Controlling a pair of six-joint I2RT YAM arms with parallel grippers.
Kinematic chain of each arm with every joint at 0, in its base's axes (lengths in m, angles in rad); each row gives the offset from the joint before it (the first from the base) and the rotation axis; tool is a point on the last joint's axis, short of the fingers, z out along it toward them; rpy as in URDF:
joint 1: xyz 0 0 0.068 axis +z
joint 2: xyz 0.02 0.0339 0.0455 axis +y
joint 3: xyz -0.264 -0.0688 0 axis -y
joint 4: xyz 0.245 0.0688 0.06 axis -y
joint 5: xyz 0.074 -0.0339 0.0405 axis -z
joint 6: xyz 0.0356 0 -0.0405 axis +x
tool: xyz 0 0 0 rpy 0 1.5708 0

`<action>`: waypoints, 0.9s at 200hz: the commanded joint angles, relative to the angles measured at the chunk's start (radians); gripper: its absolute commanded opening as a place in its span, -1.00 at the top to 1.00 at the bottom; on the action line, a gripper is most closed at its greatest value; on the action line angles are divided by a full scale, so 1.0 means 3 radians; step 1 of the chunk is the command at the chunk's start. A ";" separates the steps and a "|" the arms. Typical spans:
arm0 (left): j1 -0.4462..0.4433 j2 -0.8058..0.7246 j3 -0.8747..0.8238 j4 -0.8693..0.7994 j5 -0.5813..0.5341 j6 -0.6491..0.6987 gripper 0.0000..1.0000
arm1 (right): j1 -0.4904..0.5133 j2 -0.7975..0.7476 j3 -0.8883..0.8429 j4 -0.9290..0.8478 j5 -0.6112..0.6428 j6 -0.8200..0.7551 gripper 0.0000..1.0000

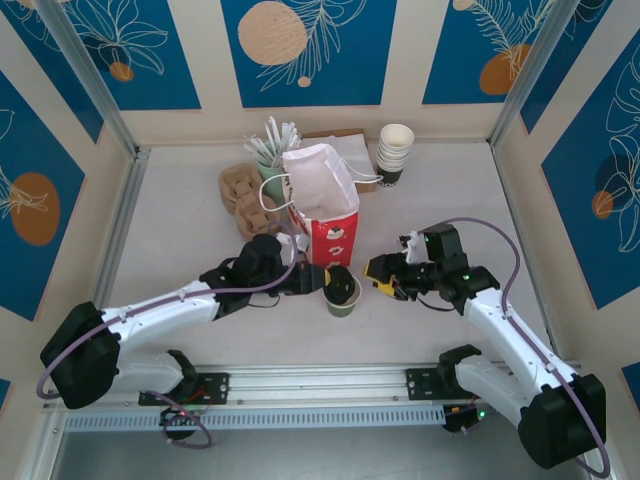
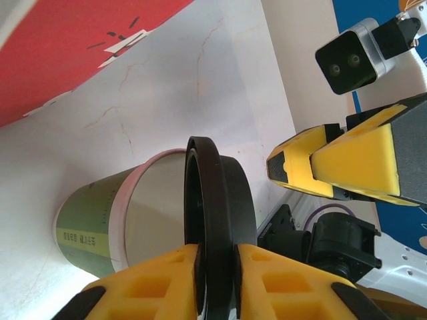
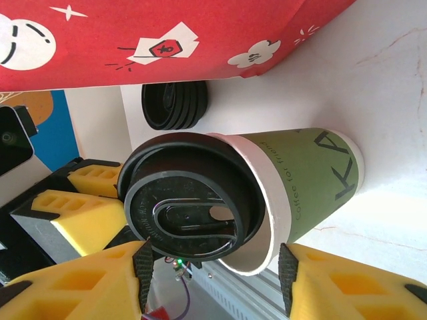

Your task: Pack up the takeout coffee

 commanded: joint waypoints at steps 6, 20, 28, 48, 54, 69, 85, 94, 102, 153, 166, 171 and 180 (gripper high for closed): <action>0.0054 0.0018 -0.0072 0.0028 0.0016 -0.0002 0.56 | 0.0037 0.0039 -0.0074 0.0074 -0.0026 0.0039 -0.11; 0.0056 0.0009 -0.0093 0.0038 0.0010 -0.0012 0.50 | 0.0052 0.0054 -0.0085 0.0104 -0.0021 0.0049 -0.12; 0.0057 0.0008 -0.0103 0.0041 0.0000 -0.0009 0.47 | 0.0060 0.0060 -0.0090 0.0112 -0.0019 0.0051 -0.12; 0.0063 0.0018 -0.0118 0.0058 0.0008 -0.0010 0.45 | 0.0080 0.0078 -0.0093 0.0138 -0.0009 0.0065 -0.13; 0.0062 0.0019 -0.0124 0.0067 0.0010 -0.0012 0.46 | 0.0083 0.0078 -0.0098 0.0146 -0.0003 0.0062 -0.13; 0.0061 0.0040 -0.0128 0.0079 0.0022 -0.0009 0.46 | 0.0096 0.0096 -0.0097 0.0159 -0.0003 0.0069 -0.13; 0.0061 0.0050 -0.0129 0.0093 0.0025 -0.0016 0.46 | 0.0113 0.0104 -0.0098 0.0170 0.0007 0.0076 -0.13; 0.0062 0.0055 -0.0129 0.0099 0.0025 -0.0011 0.46 | 0.0118 0.0111 -0.0098 0.0176 0.0008 0.0081 -0.14; 0.0059 0.0067 -0.0130 0.0104 0.0025 -0.0012 0.46 | 0.0126 0.0109 -0.0097 0.0180 0.0008 0.0085 -0.13; 0.0063 0.0139 -0.0134 0.0159 0.0050 -0.0021 0.46 | 0.0155 0.0130 -0.0125 0.0206 0.0025 0.0092 -0.14; 0.0062 0.0156 -0.0133 0.0180 0.0063 -0.0024 0.46 | 0.0161 0.0129 -0.0131 0.0207 0.0033 0.0101 -0.14; 0.0063 0.0158 -0.0134 0.0191 0.0071 -0.0030 0.46 | 0.0166 0.0128 -0.0136 0.0207 0.0028 0.0099 -0.14; 0.0061 0.0172 -0.0134 0.0201 0.0076 -0.0030 0.46 | 0.0167 0.0130 -0.0136 0.0212 0.0033 0.0100 -0.14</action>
